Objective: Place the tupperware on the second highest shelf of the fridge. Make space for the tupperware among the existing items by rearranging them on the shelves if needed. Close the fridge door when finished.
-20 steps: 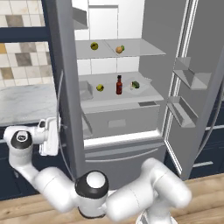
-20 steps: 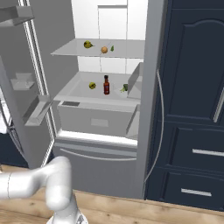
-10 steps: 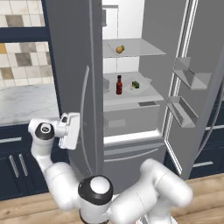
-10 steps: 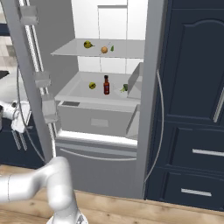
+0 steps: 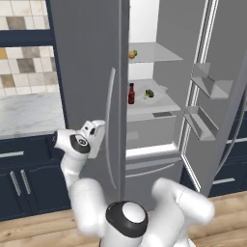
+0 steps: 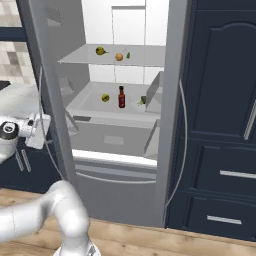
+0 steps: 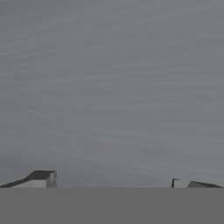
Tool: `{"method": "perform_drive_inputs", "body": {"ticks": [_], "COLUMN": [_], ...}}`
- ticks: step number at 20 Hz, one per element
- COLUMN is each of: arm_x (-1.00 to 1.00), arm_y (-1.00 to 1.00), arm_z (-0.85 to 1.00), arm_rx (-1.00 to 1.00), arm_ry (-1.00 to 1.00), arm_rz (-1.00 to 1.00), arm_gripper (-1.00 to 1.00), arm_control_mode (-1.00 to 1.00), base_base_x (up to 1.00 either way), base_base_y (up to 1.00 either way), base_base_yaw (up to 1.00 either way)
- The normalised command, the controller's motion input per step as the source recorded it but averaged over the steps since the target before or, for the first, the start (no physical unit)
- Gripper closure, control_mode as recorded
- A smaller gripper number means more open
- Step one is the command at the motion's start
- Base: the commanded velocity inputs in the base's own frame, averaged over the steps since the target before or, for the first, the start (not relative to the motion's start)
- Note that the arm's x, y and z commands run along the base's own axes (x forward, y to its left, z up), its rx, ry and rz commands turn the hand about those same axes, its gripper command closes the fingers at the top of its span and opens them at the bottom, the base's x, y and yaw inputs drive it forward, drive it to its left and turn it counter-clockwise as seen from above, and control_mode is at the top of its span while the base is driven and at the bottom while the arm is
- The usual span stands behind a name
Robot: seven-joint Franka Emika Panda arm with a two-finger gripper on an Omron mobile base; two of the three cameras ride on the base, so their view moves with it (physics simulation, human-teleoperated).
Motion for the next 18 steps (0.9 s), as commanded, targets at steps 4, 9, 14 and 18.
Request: {"method": "perform_drive_inputs", "body": {"ticks": [4, 9, 14, 18], "arm_x": [0.37, 0.45, 0.57, 0.69], "arm_y": [-0.2, 0.11, 0.25, 0.0], "arm_z": [0.31, 0.83, 0.7, 0.26], "arm_rx": [0.07, -0.01, -0.08, -0.01], "arm_ry": [-0.14, 0.01, 0.06, 0.0], "arm_rz": [0.3, 0.11, 0.01, 0.05], "arm_gripper": [-1.0, -1.0, -1.0, -1.0], "arm_control_mode": [-1.0, -1.0, -1.0, -1.0], "base_base_x": [0.0, 0.0, 0.0, 0.0], "base_base_y": [0.0, 0.0, 0.0, 0.0], "base_base_yaw": [0.0, 0.0, 0.0, 0.0]}}
